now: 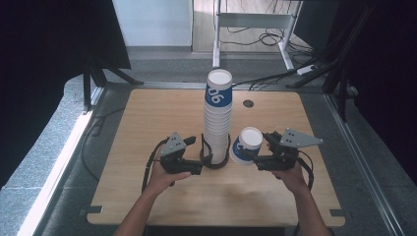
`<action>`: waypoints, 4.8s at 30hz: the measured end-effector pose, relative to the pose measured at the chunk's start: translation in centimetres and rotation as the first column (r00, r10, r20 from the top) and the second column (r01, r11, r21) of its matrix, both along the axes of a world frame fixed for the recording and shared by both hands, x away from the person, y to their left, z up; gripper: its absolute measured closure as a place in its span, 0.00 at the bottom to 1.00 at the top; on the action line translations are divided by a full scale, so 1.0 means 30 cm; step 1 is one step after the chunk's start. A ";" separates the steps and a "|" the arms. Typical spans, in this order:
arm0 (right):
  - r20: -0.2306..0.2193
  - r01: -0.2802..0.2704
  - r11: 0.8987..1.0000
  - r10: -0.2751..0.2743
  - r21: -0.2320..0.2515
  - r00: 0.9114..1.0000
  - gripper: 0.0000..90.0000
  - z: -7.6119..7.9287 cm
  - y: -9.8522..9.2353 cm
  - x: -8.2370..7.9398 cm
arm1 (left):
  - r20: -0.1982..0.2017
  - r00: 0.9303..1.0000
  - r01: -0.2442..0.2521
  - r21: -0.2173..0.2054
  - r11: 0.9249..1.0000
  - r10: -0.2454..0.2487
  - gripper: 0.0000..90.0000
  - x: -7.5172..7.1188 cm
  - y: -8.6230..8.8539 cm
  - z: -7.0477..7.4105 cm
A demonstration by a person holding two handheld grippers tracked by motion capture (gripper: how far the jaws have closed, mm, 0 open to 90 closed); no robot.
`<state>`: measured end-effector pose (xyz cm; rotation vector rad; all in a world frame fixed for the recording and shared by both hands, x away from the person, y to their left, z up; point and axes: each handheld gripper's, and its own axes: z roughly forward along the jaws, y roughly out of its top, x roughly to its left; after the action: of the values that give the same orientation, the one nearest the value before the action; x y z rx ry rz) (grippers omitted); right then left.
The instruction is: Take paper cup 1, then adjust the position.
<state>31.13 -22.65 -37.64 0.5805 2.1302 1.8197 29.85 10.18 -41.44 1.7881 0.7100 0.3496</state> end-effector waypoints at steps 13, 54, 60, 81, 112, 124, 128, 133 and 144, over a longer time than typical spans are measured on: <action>-0.025 -0.016 0.999 0.015 -0.036 1.000 0.29 -0.130 0.065 -0.044 | -0.014 1.000 -0.003 -0.023 1.000 0.003 0.16 -0.085 0.054 -0.071; -0.045 -0.009 1.000 0.008 -0.027 0.999 0.29 -0.239 0.179 -0.069 | -0.022 0.999 0.042 0.056 0.998 -0.040 0.12 -0.159 -0.030 -0.133; -0.044 -0.030 0.999 0.029 -0.030 0.999 0.29 -0.238 0.209 -0.081 | -0.023 0.998 0.054 0.071 0.996 -0.052 0.10 -0.160 -0.050 -0.143; -0.064 -0.097 0.995 0.095 -0.025 0.993 0.28 -0.237 0.274 -0.113 | 0.013 0.997 0.071 0.138 0.988 -0.074 0.18 -0.176 -0.114 -0.177; -0.091 -0.082 0.996 0.078 -0.041 0.993 0.23 -0.243 0.277 -0.105 | 0.009 0.999 0.039 0.210 0.977 -0.042 0.22 -0.161 -0.119 -0.201; -0.097 -0.060 0.998 0.057 -0.026 0.994 0.20 -0.203 0.205 -0.103 | 0.055 0.998 -0.022 0.334 0.942 0.004 0.22 -0.159 -0.112 -0.195; -0.115 -0.066 0.997 0.061 -0.035 0.991 0.19 -0.211 0.202 -0.101 | 0.090 0.995 -0.066 0.413 0.908 0.032 0.22 -0.162 -0.115 -0.191; -0.130 -0.069 0.996 0.062 -0.052 0.990 0.16 -0.229 0.214 -0.095 | 0.129 0.991 -0.105 0.493 0.864 0.046 0.22 -0.169 -0.129 -0.194; -0.177 -0.083 0.994 0.069 -0.075 0.982 0.15 -0.270 0.246 -0.081 | 0.175 0.985 -0.096 0.580 0.809 -0.008 0.22 -0.202 -0.175 -0.195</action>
<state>28.70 -15.28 -45.74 0.6692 2.3601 1.7682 23.78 4.94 -47.29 2.2923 0.5515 0.8171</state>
